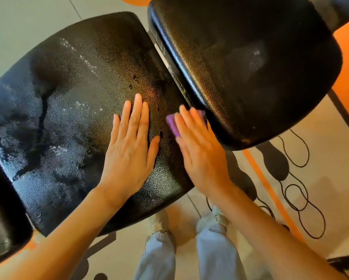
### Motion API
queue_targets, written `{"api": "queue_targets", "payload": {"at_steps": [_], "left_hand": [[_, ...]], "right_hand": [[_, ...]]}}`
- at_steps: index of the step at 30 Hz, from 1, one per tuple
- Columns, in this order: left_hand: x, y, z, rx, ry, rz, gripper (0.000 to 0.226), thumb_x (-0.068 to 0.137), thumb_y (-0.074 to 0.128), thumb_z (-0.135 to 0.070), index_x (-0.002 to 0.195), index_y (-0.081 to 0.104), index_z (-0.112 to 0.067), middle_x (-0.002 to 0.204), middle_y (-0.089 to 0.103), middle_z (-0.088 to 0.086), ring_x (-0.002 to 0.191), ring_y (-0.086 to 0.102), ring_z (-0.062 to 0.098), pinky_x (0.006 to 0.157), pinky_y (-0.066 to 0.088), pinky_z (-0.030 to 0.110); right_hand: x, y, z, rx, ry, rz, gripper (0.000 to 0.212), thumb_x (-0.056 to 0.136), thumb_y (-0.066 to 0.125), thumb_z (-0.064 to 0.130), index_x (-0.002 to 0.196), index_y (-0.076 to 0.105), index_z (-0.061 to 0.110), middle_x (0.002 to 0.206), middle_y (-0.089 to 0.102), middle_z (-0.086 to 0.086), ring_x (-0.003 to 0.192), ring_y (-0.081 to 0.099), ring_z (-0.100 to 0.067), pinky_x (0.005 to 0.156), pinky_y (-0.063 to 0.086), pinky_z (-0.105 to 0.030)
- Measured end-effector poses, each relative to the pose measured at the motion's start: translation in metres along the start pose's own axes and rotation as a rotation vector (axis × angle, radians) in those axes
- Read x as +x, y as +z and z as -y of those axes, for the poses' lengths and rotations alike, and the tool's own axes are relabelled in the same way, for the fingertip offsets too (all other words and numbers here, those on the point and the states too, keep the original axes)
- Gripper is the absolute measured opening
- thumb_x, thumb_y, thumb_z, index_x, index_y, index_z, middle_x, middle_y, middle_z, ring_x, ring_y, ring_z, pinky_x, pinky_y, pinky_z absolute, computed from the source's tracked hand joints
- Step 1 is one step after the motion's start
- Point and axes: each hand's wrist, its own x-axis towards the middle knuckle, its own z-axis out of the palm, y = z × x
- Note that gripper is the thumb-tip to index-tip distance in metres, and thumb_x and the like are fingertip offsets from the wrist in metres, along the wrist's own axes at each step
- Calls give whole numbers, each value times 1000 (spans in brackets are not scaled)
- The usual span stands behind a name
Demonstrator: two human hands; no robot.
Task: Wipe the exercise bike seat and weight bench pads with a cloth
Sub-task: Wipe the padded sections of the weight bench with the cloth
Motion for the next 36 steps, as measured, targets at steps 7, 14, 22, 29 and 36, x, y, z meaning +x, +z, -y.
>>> {"api": "queue_targets", "payload": {"at_steps": [7, 14, 22, 29, 36], "left_hand": [[1, 4, 2, -2, -1, -24, 66, 103, 28, -42, 157, 6, -11, 166, -4, 6, 153, -7, 22, 123, -5, 37], [-8, -4, 9, -42, -29, -43, 64, 103, 28, -41, 157, 8, -13, 166, -1, 3, 153, -4, 21, 123, -4, 38], [-64, -12, 59, -91, -235, -61, 64, 101, 26, -40, 158, 6, -16, 166, -4, 1, 153, -7, 21, 124, -2, 44], [-69, -1, 68, -101, -225, -58, 64, 102, 27, -41, 158, 7, -17, 166, -2, 1, 153, -4, 22, 124, 3, 46], [-69, 4, 72, -118, -218, -72, 64, 102, 26, -42, 158, 8, -18, 166, -2, 1, 153, -5, 21, 124, 0, 41]], "right_hand": [[-49, -9, 0, -68, -17, 43, 49, 102, 38, 23, 150, 34, 11, 158, 30, -6, 149, 21, -24, 118, 29, -48], [59, 5, 8, -110, -113, 53, 49, 104, 32, 28, 152, 29, 16, 161, 24, -6, 150, 16, -26, 121, 18, -50], [-34, -7, 0, -119, -187, 120, 49, 104, 32, 28, 151, 26, 20, 160, 25, -4, 150, 17, -25, 120, 23, -48], [-37, 1, 12, -141, -122, 108, 49, 105, 26, 31, 152, 23, 20, 161, 23, -5, 150, 15, -25, 121, 17, -47], [44, 14, 35, -191, -129, 100, 51, 104, 25, 41, 153, 20, 30, 163, 16, -6, 151, 10, -28, 121, 15, -53]]}}
